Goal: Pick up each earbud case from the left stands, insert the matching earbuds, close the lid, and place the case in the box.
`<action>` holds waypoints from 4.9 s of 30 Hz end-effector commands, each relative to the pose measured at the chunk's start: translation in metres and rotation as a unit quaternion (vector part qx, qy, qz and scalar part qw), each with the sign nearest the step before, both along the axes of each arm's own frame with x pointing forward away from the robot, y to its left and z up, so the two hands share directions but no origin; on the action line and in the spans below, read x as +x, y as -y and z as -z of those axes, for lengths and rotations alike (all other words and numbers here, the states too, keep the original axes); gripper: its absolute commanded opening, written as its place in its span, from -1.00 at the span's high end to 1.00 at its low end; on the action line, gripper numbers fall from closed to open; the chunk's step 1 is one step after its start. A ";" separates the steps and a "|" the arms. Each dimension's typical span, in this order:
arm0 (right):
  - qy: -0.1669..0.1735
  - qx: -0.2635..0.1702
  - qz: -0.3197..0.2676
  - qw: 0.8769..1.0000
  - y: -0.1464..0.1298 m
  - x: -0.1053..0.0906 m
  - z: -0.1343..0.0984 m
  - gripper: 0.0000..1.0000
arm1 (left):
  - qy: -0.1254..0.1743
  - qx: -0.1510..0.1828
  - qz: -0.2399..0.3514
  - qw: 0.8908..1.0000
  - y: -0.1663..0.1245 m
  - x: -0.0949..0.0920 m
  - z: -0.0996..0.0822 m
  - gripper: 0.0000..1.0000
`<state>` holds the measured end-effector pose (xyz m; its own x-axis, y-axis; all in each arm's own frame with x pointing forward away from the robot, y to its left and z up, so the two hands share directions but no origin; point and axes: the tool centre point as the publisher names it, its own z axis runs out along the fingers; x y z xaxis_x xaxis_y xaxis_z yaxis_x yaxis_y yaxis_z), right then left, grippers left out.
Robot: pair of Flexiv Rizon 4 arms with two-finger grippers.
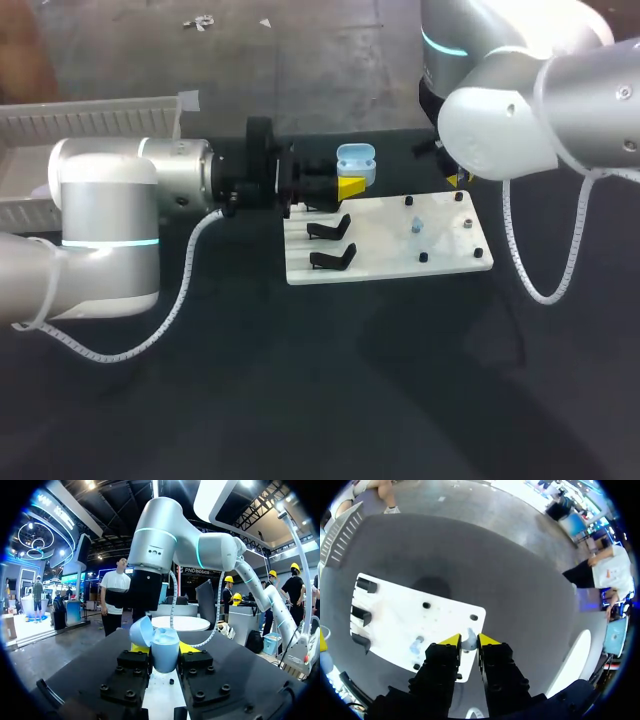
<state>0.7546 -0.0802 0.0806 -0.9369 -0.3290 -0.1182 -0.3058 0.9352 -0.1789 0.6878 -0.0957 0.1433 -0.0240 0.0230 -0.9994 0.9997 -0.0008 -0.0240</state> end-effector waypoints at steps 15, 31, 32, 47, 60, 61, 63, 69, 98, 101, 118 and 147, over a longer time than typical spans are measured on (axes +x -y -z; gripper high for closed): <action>-0.006 0.027 -0.015 1.000 -0.038 -0.082 -0.087 1.00 | 0.001 -0.002 -0.001 1.000 0.000 0.000 0.001 1.00; -0.012 0.011 0.009 1.000 -0.050 -0.111 -0.098 1.00 | 0.001 -0.002 -0.001 1.000 0.000 0.000 0.001 1.00; -0.012 0.011 0.009 1.000 -0.050 -0.111 -0.098 1.00 | 0.001 -0.002 -0.001 1.000 0.000 0.000 0.001 1.00; 0.005 0.018 0.264 0.964 -0.066 -0.106 -0.106 1.00 | 0.001 -0.002 -0.001 1.000 0.000 0.000 0.001 1.00; 0.053 0.117 0.453 0.882 -0.078 -0.123 -0.118 1.00 | 0.001 -0.002 -0.001 1.000 0.000 0.000 0.001 1.00; 0.042 0.119 0.477 0.870 -0.079 -0.123 -0.119 1.00 | 0.001 -0.002 -0.001 1.000 0.000 0.000 0.001 1.00; 0.040 0.112 0.477 0.871 -0.080 -0.124 -0.119 1.00 | 0.001 -0.002 -0.001 1.000 0.000 0.000 0.001 1.00; 0.040 0.112 0.477 0.871 -0.080 -0.124 -0.119 1.00 | 0.001 -0.002 -0.001 1.000 0.000 0.000 0.001 1.00; -0.010 0.090 0.392 0.916 -0.127 -0.094 -0.141 1.00 | 0.001 -0.002 -0.001 1.000 0.000 0.000 0.001 1.00; -0.009 0.083 0.383 0.920 -0.132 -0.091 -0.139 1.00 | 0.001 -0.002 -0.001 1.000 0.000 0.000 0.001 1.00; -0.018 0.056 0.354 0.933 -0.144 -0.081 -0.127 1.00 | 0.001 -0.002 -0.001 1.000 0.000 0.000 0.001 1.00; -0.023 0.036 0.337 0.940 -0.154 -0.076 -0.115 1.00 | 0.001 -0.002 -0.001 1.000 0.000 0.000 0.001 1.00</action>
